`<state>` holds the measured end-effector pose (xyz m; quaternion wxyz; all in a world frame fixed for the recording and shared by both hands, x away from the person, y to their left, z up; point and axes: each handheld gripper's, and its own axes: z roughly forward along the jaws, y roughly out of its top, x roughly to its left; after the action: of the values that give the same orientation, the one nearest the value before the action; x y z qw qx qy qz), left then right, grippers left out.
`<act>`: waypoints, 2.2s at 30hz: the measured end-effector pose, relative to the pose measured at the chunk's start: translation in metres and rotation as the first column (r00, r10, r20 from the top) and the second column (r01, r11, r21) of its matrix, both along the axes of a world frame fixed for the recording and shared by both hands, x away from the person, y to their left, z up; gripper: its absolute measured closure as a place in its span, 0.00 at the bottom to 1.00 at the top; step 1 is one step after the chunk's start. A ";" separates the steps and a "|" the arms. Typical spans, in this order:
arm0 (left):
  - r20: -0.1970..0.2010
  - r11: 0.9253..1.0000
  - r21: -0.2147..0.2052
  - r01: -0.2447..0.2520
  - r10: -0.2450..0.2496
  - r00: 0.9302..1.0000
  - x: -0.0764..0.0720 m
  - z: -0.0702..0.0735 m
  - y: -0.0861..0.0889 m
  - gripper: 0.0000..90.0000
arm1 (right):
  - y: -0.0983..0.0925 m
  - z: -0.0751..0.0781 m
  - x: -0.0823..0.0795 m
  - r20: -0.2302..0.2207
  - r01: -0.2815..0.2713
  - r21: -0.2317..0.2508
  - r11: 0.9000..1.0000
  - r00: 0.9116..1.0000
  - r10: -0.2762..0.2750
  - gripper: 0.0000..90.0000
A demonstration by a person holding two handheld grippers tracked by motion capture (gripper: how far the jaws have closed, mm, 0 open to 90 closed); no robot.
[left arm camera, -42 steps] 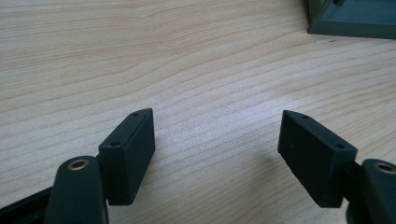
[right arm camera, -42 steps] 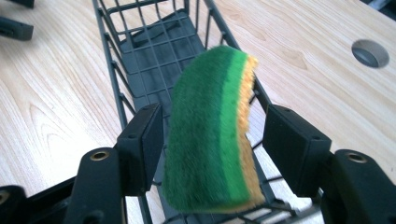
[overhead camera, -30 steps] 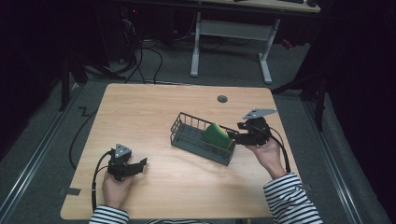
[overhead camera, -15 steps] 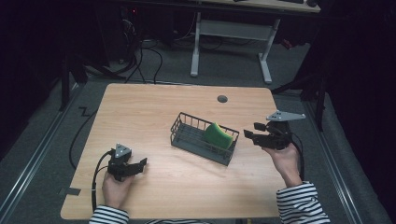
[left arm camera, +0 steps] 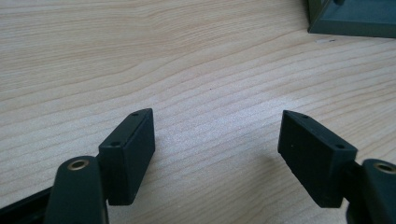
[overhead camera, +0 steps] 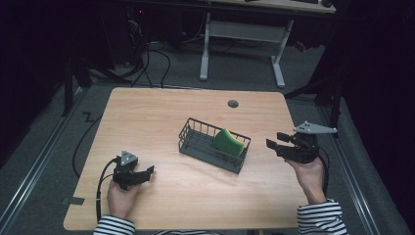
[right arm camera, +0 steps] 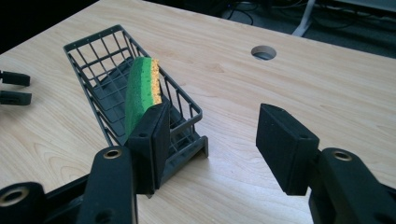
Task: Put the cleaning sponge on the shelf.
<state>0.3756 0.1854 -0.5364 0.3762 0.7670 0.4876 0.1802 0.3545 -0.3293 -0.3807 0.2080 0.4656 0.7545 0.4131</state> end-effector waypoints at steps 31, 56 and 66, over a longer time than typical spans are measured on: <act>0.000 1.000 0.000 0.000 0.000 1.000 0.000 0.000 0.000 0.31 | -0.016 -0.025 -0.028 -0.002 0.039 0.061 0.997 0.999 -0.038 0.50; 0.000 1.000 0.002 0.000 0.000 1.000 0.000 0.000 0.000 0.31 | -0.015 -0.074 -0.029 -0.053 0.083 0.134 0.988 0.996 -0.077 0.50; -0.001 1.000 0.003 0.000 0.000 1.000 0.000 0.000 0.000 0.31 | -0.008 -0.094 -0.025 -0.077 0.098 0.138 0.986 0.993 -0.088 0.50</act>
<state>0.3755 0.1853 -0.5363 0.3749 0.7675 0.4876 0.1805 0.3292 -0.3378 -0.4746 0.1668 0.5283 0.7075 0.4387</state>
